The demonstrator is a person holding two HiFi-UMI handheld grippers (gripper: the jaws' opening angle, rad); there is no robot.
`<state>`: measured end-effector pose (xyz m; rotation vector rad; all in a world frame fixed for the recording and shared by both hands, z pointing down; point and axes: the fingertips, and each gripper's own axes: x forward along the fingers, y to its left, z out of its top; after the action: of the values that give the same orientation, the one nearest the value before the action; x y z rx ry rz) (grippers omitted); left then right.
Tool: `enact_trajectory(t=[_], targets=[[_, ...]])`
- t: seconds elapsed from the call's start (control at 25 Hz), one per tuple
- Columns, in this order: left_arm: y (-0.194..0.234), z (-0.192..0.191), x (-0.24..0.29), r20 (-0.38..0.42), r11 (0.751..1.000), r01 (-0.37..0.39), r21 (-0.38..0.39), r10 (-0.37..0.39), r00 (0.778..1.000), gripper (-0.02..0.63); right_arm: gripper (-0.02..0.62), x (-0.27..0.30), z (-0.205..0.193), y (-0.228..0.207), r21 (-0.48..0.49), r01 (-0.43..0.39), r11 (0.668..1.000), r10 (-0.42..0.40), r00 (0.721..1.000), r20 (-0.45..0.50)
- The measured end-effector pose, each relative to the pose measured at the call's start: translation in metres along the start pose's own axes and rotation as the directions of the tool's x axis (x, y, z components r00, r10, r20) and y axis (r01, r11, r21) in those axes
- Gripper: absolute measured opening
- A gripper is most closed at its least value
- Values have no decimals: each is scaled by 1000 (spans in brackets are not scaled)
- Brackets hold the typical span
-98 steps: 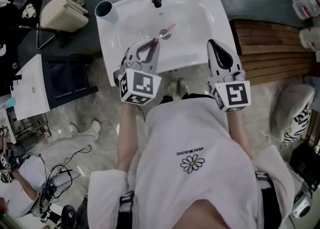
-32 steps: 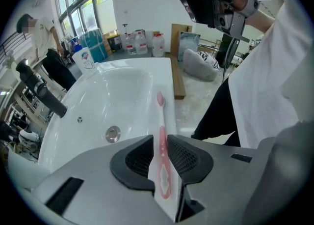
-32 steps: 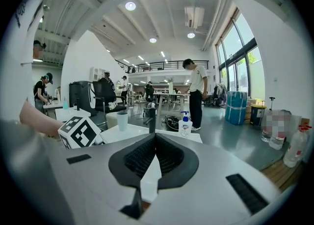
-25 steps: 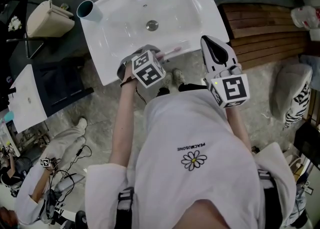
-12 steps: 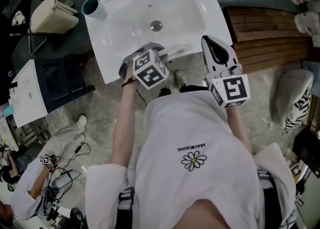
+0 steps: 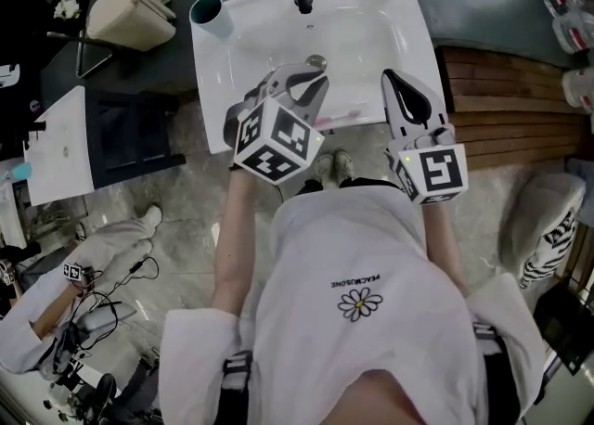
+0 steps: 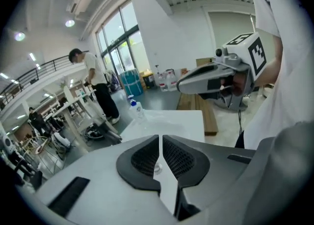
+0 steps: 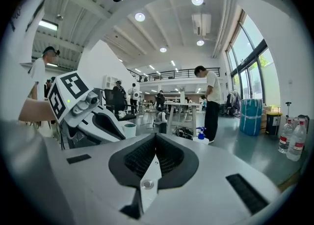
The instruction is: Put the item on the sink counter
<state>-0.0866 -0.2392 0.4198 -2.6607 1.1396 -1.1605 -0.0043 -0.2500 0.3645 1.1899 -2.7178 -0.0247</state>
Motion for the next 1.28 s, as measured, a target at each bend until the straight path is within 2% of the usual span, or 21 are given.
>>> enact_trajectory(t=[0.12,0.2,0.28,0.4,0.48,0.52,0.6,0.68,0.72,0.76,0.8,0.92,1.0,1.28], targets=[[19,16,-21,51,995,-97,-11,97,994,28,12,11,12,0,-9,-17,1000,17,999,28],[32,27,-37,95,984,-173,-50,177,980,21,11,18,19,1,-14,-24,1000,25,999,42],[47,39,-56,153,961,-252,-111,267,951,17,12,23,29,3,-21,-32,999,34,997,66],[67,54,-86,223,911,-364,-197,403,888,17,11,31,46,5,-39,-41,998,45,993,108],[78,58,-107,236,863,-455,-218,499,833,17,11,34,57,9,-57,-41,998,49,990,132],[84,59,-118,247,833,-508,-219,551,797,17,11,35,62,11,-64,-41,997,50,988,146],[95,62,-144,294,762,-592,-263,648,703,17,11,37,71,17,-69,-40,997,52,983,175],[102,58,-167,314,674,-601,-429,735,601,15,11,39,80,22,-73,-35,997,48,980,195],[104,53,-176,306,629,-586,-510,770,560,15,11,40,83,24,-78,-28,997,44,979,200],[104,49,-182,295,595,-574,-562,793,533,15,11,41,85,26,-83,-22,996,38,978,203],[103,46,-185,288,577,-567,-588,804,520,15,11,41,86,28,-89,-17,996,35,978,204],[99,42,-187,283,568,-563,-601,810,514,15,11,41,87,35,-96,-22,995,42,977,209],[99,42,-191,283,558,-563,-610,817,502,15,11,42,87,38,-94,-29,995,48,977,209],[95,39,-192,282,557,-563,-611,817,503,15,11,39,84,36,-68,-2,998,16,979,204]])
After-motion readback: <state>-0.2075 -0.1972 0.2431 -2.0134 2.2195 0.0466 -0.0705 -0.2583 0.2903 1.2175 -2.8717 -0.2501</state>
